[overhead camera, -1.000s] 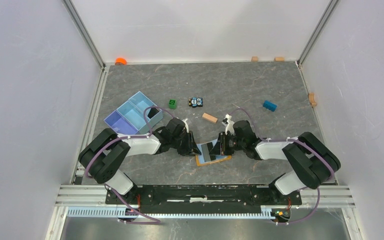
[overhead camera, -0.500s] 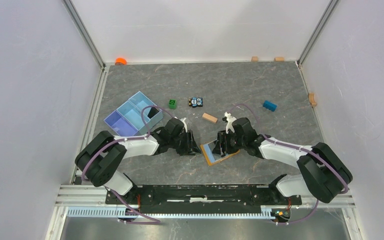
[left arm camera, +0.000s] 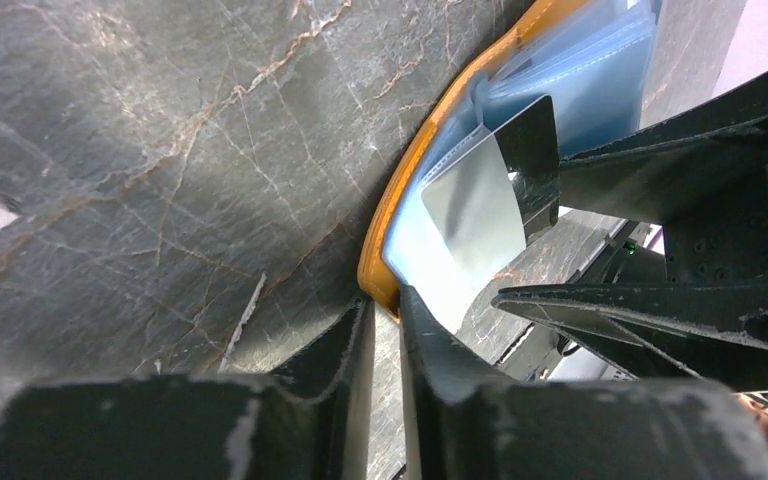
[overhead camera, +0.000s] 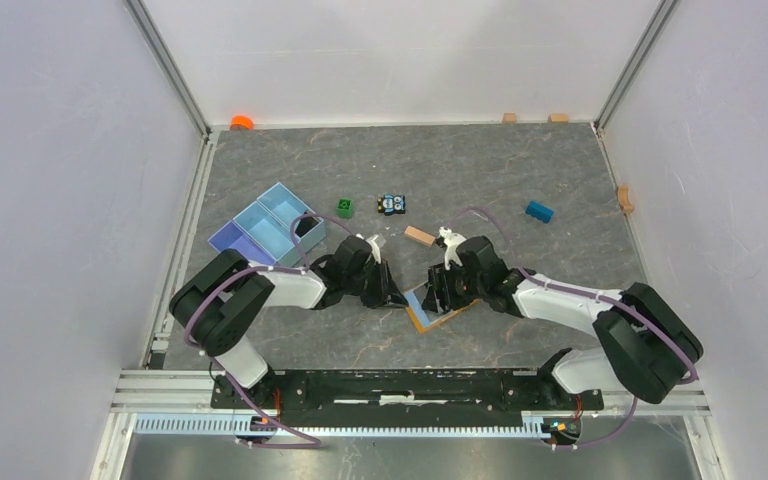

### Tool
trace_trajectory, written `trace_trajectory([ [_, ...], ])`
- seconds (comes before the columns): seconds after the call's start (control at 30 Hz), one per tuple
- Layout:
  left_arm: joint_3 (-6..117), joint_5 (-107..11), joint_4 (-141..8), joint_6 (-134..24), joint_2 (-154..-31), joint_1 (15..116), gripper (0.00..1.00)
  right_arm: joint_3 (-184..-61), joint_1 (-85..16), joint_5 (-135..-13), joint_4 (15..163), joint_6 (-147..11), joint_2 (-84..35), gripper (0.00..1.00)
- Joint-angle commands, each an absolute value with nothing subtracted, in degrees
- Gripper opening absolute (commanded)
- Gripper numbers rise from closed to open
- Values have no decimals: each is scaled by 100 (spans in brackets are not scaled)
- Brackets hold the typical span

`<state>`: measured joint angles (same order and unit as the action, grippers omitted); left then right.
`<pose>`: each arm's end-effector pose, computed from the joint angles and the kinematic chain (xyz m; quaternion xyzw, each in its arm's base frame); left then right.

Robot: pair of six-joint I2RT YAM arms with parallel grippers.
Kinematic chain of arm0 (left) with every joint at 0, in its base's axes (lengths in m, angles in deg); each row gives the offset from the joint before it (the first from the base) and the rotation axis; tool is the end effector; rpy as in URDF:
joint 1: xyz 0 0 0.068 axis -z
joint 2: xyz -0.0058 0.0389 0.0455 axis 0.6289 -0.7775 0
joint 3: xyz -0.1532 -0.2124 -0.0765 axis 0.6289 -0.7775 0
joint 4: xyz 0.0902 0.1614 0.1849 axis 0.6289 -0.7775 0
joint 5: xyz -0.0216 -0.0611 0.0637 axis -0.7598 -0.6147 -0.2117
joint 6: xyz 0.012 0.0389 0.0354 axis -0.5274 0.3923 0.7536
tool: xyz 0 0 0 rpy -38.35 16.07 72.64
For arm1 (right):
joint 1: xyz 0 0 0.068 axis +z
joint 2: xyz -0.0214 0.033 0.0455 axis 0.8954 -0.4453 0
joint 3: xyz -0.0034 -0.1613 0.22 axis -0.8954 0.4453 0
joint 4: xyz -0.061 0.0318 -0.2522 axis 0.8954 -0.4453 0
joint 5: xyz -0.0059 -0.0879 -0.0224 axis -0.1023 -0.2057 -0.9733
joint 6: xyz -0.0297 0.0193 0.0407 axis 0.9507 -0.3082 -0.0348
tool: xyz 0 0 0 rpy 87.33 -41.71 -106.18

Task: Put the credit cards into the card holder
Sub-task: Insert the credit card into the card holder.

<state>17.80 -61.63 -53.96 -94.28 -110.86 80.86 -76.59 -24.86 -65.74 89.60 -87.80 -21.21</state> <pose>0.2068 -0.2035 0.1202 0.0048 0.9091 -0.3947 0.1332 0.1844 0.1599 0.1483 -0.1470 0.9155 0.2963 0.2292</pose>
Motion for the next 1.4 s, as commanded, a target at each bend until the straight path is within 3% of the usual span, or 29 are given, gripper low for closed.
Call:
trace_trajectory([
  [0.0,1819,-6160,-5164,-9531,-11295,8116,16,-7826,-2345,-6837,8619,-8527,-2338,58],
  [0.2,1828,-6154,-5163,-9494,-11365,8116,2,-8111,-2133,-6841,8331,-8283,-2585,57],
  [0.63,1912,-6165,-5163,-9441,-11314,8116,2,-8515,-1541,-6934,7838,-7696,-2842,63],
  [1.07,1879,-6186,-5154,-9465,-11150,8116,2,-8636,-860,-8001,8028,-8280,-2752,64],
  [1.37,1833,-5994,-5417,-9287,-10965,8073,2,-8828,-722,-8160,7740,-8104,-2635,74],
])
